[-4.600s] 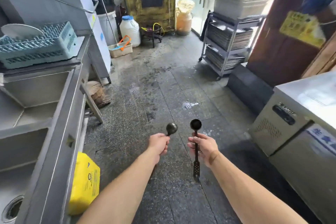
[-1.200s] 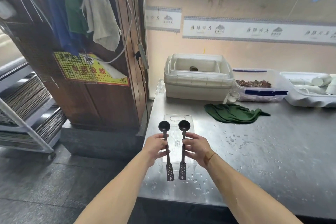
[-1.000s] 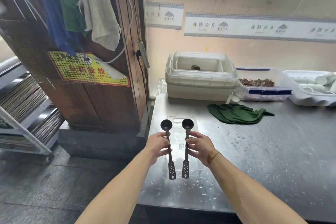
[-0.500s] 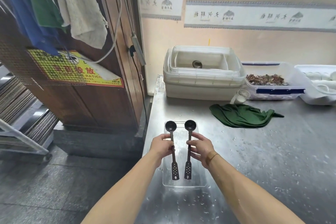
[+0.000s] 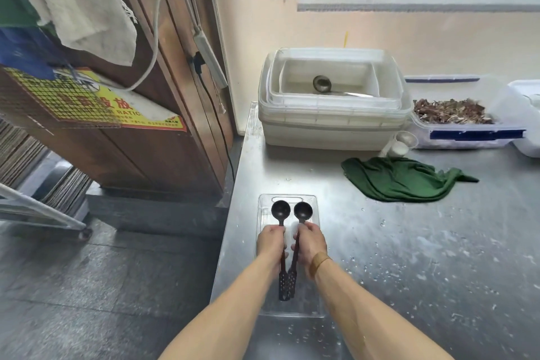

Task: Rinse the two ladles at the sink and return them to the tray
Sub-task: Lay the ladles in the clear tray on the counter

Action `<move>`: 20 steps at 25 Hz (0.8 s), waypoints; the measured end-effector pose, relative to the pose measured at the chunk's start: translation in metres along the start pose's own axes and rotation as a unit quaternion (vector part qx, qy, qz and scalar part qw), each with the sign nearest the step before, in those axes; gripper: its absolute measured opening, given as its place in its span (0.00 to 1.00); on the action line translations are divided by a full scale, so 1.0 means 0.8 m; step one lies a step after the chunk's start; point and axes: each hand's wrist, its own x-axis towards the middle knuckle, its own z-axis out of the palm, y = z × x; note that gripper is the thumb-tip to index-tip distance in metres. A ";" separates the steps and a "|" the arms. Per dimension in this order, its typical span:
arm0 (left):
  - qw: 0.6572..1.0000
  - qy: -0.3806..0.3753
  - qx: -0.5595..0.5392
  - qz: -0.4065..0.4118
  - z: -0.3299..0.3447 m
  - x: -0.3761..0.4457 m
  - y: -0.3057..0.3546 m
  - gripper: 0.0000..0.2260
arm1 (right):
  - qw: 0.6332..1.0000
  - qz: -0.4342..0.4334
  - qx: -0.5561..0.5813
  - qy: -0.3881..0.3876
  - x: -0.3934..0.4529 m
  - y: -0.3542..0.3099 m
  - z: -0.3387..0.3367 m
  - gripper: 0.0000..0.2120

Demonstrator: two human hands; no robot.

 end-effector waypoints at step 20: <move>0.991 0.098 0.092 -0.003 0.018 0.032 -0.029 0.16 | 0.991 0.002 -0.127 0.034 0.038 0.031 0.009 0.19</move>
